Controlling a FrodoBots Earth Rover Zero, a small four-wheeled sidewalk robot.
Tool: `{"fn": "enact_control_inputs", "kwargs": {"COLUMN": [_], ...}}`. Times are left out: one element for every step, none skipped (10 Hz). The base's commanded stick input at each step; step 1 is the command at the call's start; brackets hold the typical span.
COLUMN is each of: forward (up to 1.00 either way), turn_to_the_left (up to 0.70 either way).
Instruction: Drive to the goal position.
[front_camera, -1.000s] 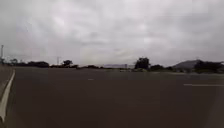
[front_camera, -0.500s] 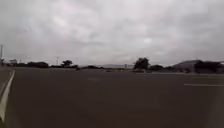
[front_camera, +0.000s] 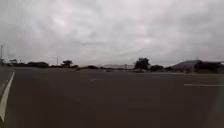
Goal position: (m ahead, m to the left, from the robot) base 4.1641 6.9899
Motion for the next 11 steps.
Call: {"fn": "enact_control_inputs", "kwargs": {"forward": [0.0,0.0,0.0,0.0,0.0,0.0,0.0,0.0,0.0,0.0,0.0], "turn_to_the_left": [0.85,0.85,0.85,0.85,0.85,0.85,0.85,0.85,0.85,0.85,0.85]}}
